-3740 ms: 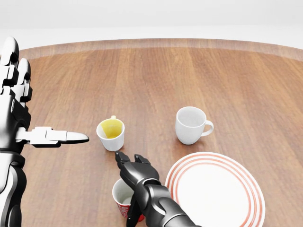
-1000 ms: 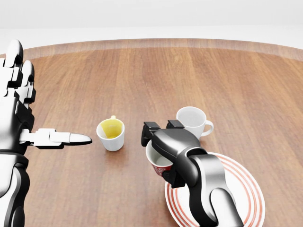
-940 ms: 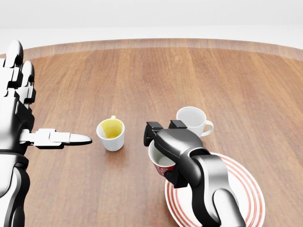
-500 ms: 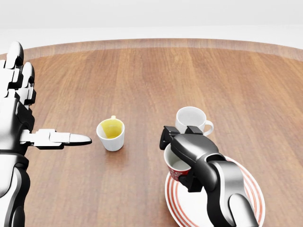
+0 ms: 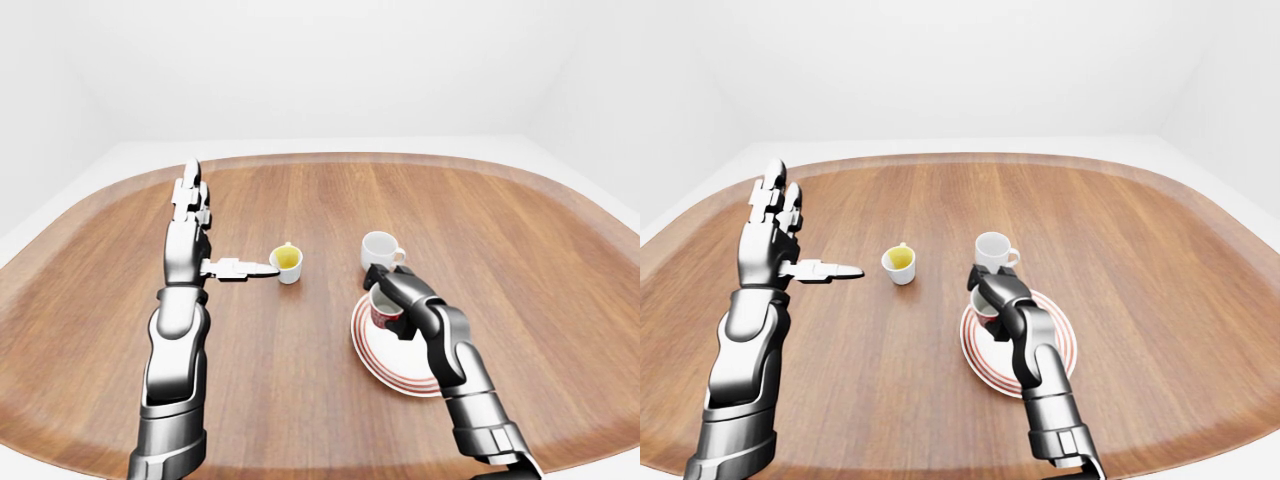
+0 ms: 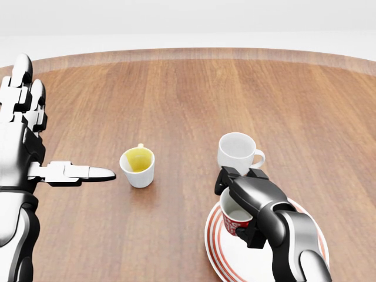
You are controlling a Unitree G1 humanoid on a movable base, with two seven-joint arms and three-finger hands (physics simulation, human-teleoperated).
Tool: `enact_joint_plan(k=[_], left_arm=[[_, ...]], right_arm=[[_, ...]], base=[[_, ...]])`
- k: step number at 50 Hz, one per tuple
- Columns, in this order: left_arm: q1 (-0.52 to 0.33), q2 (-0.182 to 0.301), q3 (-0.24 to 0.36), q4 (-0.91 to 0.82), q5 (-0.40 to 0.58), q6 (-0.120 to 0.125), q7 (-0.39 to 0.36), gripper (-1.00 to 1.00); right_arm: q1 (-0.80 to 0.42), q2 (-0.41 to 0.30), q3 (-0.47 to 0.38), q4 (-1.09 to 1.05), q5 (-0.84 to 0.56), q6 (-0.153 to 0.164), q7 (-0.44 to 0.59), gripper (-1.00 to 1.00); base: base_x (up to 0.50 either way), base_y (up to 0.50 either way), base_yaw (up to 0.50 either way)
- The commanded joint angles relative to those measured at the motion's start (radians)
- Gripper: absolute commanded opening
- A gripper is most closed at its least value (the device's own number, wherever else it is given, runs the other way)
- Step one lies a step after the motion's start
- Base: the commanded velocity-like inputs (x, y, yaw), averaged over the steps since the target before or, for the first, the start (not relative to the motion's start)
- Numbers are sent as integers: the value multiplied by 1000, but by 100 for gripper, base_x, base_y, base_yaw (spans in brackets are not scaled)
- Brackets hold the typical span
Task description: Pick up the red mug and put it on the plate
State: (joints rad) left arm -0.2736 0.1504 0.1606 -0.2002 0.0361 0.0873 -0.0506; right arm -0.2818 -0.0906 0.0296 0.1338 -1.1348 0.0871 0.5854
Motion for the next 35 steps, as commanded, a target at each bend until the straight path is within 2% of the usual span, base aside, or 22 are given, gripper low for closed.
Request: enact_joint_plan(k=[1, 35], left_arm=[[0, -3, -3, 2, 3, 0, 2, 100], [0, 2, 1, 15, 2, 0, 1, 100]], right_arm=[[18, -20, -5, 7, 223, 0, -154, -100], [-11, -67, -34, 198, 272, 0, -256, -100]], base=[[0, 0, 0], [0, 0, 0]])
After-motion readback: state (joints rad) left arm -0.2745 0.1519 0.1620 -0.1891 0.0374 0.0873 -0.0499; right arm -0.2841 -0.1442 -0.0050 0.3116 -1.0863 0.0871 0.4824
